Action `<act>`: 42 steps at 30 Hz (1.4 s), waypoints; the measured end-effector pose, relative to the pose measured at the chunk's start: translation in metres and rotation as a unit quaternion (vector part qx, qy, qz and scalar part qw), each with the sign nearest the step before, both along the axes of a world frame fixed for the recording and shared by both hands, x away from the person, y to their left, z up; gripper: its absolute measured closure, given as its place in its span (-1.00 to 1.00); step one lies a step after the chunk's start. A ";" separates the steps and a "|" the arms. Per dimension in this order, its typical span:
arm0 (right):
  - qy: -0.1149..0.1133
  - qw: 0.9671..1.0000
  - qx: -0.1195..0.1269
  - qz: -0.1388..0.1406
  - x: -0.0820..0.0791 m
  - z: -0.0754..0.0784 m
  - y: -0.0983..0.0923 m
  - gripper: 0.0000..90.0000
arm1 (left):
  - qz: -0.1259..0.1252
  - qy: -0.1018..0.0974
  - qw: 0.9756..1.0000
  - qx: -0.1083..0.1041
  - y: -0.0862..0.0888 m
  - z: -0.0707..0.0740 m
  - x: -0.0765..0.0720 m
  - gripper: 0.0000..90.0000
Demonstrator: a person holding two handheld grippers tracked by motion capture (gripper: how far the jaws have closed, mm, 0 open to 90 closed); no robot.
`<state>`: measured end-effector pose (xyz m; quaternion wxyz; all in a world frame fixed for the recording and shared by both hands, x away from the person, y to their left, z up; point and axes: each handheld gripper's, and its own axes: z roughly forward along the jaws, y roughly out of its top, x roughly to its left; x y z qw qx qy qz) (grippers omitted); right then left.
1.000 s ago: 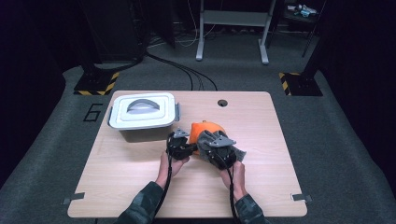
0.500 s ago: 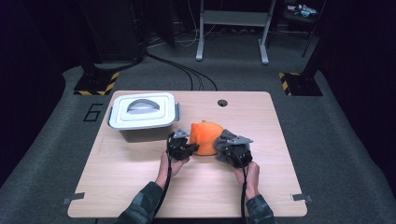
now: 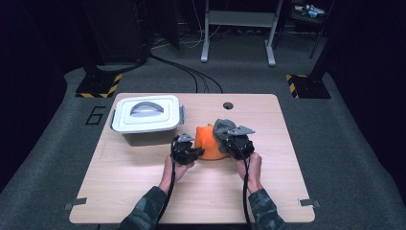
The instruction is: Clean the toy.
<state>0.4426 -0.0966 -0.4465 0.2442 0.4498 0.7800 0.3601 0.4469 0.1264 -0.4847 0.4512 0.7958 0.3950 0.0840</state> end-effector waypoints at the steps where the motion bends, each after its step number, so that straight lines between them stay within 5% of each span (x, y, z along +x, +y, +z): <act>1: 0.003 1.000 0.000 -0.002 0.001 -0.002 -0.001 0.73 | -0.001 -0.001 1.000 0.001 0.000 0.000 0.000 0.86; 4: 0.009 1.000 -0.001 -0.004 0.002 -0.007 -0.005 0.74 | -0.010 0.001 1.000 -0.005 -0.001 0.000 -0.001 0.76; 10: 0.014 1.000 0.002 -0.014 0.005 -0.014 -0.010 0.74 | -0.007 0.000 1.000 -0.002 0.000 0.003 -0.003 0.26; 14: 0.018 1.000 0.005 -0.018 0.005 -0.016 -0.014 0.75 | 0.023 0.003 1.000 -0.006 0.010 0.000 -0.002 0.12; 19: 0.017 1.000 0.009 -0.024 0.003 -0.020 -0.018 0.75 | 0.050 0.030 0.998 -0.019 0.018 -0.009 0.001 0.00; 38: 0.026 0.999 0.007 -0.034 0.002 -0.028 -0.026 0.75 | 0.044 0.060 0.995 -0.069 0.016 -0.026 0.015 -0.17; 42: 0.029 0.999 0.009 -0.036 0.002 -0.028 -0.027 0.75 | 0.033 0.059 0.994 -0.086 0.014 -0.026 0.015 0.07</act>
